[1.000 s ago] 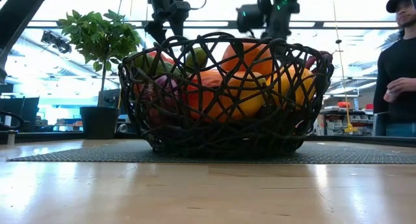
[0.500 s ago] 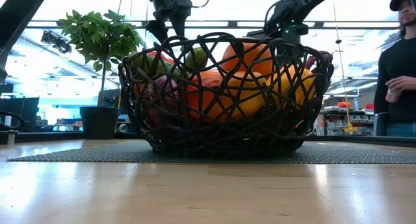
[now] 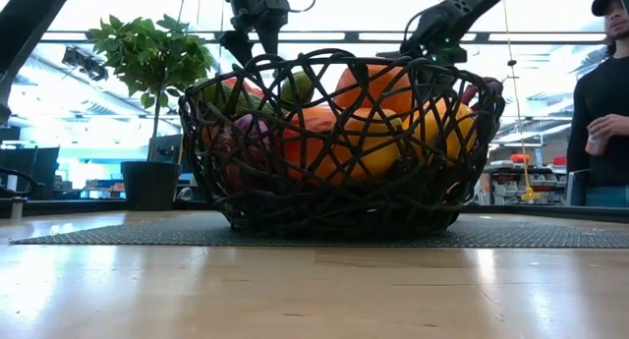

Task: Build produce basket
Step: Put the orange pumpkin into the black wire basket

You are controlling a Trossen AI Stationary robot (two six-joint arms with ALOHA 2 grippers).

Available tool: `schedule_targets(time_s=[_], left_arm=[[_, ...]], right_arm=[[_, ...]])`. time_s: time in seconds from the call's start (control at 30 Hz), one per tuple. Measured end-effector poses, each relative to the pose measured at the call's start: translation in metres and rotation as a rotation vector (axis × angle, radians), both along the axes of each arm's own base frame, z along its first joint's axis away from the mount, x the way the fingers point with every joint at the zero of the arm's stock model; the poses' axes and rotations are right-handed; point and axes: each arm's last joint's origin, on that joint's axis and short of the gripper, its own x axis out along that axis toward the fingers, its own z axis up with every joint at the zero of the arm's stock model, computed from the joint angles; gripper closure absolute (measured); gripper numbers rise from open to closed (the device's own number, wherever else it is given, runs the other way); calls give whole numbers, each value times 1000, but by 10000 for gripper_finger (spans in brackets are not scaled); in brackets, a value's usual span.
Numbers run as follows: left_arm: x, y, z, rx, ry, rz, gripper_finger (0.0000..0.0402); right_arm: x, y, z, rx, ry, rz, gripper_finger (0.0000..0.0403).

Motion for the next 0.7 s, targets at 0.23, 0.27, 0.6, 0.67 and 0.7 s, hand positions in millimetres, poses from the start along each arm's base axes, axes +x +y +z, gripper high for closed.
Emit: schedule_targets(time_s=[0.23,0.27,0.6,0.67,0.7], left_arm=[[-1,0,0,-4,6,-1,12],[-1,0,0,-4,8,-1,12],[-1,-1,-1,-8,14,-1,12],[-2,-1,-1,-13,20,-1,12],[-2,-1,-1,-14,23,-1,12]], right_arm=[[-5,4,-21,35,-30,-30,7],[-5,4,-23,31,-34,-30,7],[-10,5,-40,-4,-59,-96,14],[-11,6,-42,-1,-57,-102,22],[-11,6,-43,0,-57,-101,27]])
